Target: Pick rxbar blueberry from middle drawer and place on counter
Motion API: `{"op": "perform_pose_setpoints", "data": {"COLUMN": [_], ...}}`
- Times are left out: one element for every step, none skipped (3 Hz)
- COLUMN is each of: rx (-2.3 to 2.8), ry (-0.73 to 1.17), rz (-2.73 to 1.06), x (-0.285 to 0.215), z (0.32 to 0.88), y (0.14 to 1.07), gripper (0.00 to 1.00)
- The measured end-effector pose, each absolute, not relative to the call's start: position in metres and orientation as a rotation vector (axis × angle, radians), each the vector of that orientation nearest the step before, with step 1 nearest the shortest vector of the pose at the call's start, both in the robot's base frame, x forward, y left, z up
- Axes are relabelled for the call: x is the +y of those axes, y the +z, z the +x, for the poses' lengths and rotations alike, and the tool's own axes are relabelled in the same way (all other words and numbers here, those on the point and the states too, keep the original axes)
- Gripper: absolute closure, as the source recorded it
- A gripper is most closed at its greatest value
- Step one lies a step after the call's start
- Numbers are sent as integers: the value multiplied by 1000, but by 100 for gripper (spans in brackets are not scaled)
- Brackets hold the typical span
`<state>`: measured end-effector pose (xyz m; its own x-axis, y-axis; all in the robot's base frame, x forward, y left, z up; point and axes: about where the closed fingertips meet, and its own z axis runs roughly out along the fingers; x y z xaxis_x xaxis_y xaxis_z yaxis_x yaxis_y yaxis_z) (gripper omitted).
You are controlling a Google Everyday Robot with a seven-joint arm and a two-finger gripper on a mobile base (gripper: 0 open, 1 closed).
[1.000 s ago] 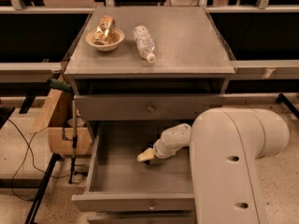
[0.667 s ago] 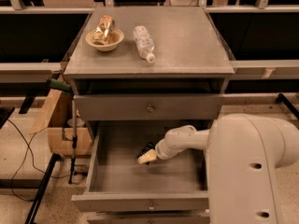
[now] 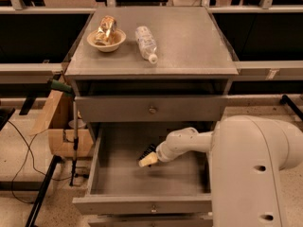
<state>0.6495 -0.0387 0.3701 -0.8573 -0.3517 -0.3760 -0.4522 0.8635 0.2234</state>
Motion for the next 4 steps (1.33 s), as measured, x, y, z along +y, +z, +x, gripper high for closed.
{"op": "perform_pose_setpoints", "data": {"rx": [2637, 2496, 2429, 2386], "ry": [439, 410, 396, 383], "rz": [-697, -881, -1012, -1129], "x": [-34, -24, -23, -28], "z": [654, 660, 659, 659], "y": [374, 387, 385, 373], "gripper": [0, 0, 0, 0]}}
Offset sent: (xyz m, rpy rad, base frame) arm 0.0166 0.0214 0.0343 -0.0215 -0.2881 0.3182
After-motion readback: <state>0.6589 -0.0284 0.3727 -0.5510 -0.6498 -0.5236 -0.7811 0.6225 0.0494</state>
